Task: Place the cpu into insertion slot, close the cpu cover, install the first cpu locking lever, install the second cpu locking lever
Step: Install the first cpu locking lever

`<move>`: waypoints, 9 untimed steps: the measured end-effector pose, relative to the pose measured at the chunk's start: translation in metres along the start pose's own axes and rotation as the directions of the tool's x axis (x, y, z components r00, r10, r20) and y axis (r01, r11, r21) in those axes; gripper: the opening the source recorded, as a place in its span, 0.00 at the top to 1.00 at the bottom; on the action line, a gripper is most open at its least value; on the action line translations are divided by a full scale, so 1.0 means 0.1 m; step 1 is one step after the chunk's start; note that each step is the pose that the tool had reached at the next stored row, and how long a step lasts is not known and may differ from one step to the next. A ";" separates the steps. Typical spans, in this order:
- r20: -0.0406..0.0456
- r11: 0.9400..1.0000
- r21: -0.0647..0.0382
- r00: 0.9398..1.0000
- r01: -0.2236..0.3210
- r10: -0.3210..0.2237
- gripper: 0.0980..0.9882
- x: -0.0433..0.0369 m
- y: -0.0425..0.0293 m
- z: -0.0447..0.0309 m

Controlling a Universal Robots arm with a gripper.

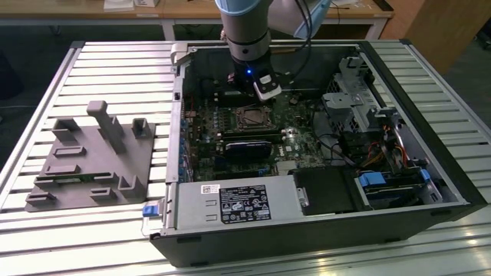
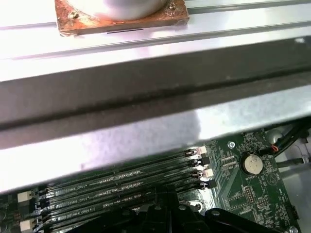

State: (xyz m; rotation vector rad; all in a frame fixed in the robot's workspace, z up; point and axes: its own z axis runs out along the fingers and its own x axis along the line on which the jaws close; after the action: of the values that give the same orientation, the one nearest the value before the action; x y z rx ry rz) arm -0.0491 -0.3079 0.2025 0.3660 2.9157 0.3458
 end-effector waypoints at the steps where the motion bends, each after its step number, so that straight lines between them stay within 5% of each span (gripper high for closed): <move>1: 0.001 1.000 0.002 1.000 -0.001 0.001 0.99 0.002 0.003 0.004; 9: 0.009 1.000 0.017 1.000 -0.011 0.011 0.99 0.011 0.007 0.040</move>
State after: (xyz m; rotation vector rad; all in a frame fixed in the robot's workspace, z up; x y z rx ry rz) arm -0.0492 -0.3062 0.1987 0.3856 2.9108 0.3203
